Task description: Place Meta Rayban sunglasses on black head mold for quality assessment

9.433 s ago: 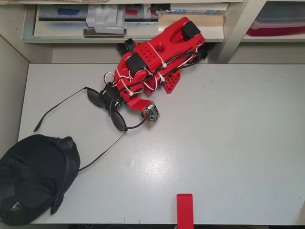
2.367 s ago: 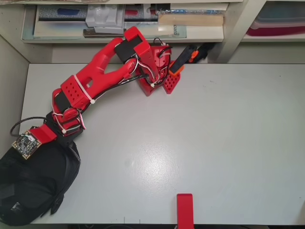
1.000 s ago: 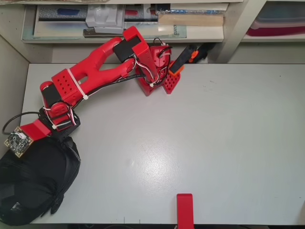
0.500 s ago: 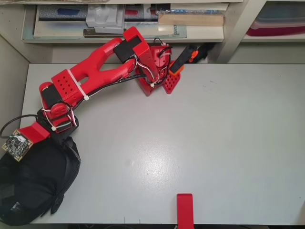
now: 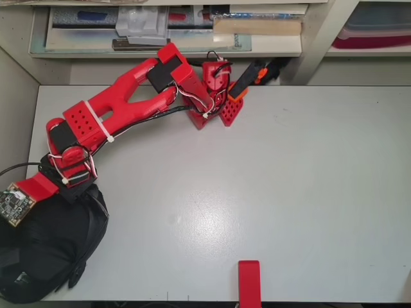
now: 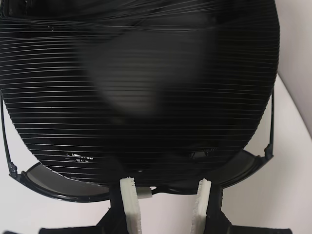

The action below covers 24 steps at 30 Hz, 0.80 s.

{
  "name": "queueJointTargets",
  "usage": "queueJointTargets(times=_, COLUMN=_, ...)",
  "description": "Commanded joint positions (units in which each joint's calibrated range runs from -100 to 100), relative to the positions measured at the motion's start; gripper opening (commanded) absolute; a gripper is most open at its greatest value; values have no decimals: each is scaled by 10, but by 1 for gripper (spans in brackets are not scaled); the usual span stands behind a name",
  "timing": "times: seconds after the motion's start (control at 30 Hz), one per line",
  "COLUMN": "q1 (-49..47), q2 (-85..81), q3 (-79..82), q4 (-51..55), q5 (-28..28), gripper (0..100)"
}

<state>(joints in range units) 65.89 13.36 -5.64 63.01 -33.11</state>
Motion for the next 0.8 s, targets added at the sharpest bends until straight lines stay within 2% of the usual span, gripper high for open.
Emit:
queueJointTargets(times=0.0, q1=14, q2=-25, q3=-63, q4=50, q5=4, gripper=65)
queueJointTargets(times=0.2, q1=6, q2=-35, q3=-66, q4=75, q5=-1, gripper=66)
queueJointTargets(times=0.77, q1=-14, q2=8, q3=-66, q4=42, q5=-11, gripper=66)
